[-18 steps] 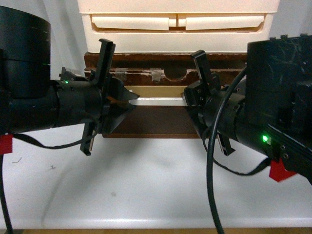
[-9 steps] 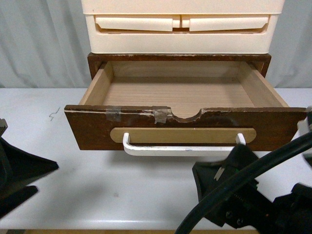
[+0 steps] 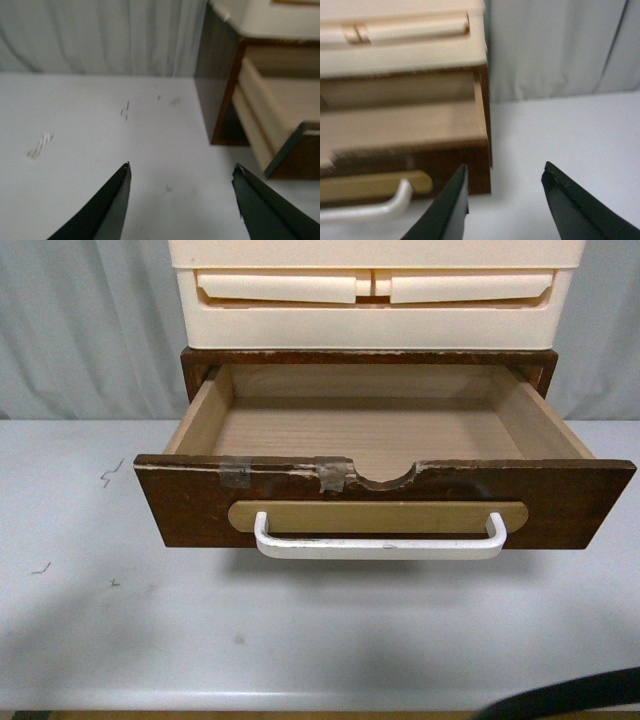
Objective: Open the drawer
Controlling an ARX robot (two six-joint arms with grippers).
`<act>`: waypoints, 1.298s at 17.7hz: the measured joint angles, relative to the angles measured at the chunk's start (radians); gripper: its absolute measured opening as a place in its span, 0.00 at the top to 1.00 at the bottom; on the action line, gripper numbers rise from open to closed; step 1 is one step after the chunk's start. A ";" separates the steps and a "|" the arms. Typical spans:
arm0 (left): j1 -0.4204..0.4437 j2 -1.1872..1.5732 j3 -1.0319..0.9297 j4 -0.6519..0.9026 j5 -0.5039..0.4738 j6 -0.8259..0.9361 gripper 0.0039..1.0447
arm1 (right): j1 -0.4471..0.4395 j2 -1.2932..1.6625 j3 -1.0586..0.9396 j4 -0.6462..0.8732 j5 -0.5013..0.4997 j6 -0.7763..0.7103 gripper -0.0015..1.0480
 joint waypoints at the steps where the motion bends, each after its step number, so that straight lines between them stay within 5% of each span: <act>1: -0.005 -0.038 -0.002 0.078 0.009 0.012 0.49 | -0.032 -0.099 -0.006 0.002 -0.053 -0.022 0.60; 2: -0.004 -0.067 -0.002 0.139 0.006 0.019 0.61 | -0.070 -0.177 -0.035 -0.063 -0.098 -0.039 0.71; 4: -0.002 -0.126 -0.060 0.027 0.005 0.021 0.82 | -0.148 -0.315 -0.071 -0.203 -0.164 -0.053 0.92; 6: -0.002 -0.235 -0.072 -0.032 0.006 0.022 0.98 | -0.208 -0.490 -0.072 -0.330 -0.232 -0.060 0.98; 9: -0.002 -0.369 -0.077 -0.158 0.006 0.023 0.99 | -0.285 -0.757 -0.071 -0.616 -0.307 -0.060 0.98; 13: -0.002 -0.538 -0.079 -0.307 0.006 0.024 0.99 | -0.354 -0.956 -0.071 -0.801 -0.375 -0.061 0.98; 15: -0.002 -0.603 -0.079 -0.372 0.006 0.023 0.99 | -0.466 -1.036 -0.071 -0.866 -0.472 -0.063 0.98; 23: -0.002 -0.801 -0.079 -0.564 0.006 0.023 0.99 | -0.465 -1.226 -0.071 -1.057 -0.488 -0.063 0.98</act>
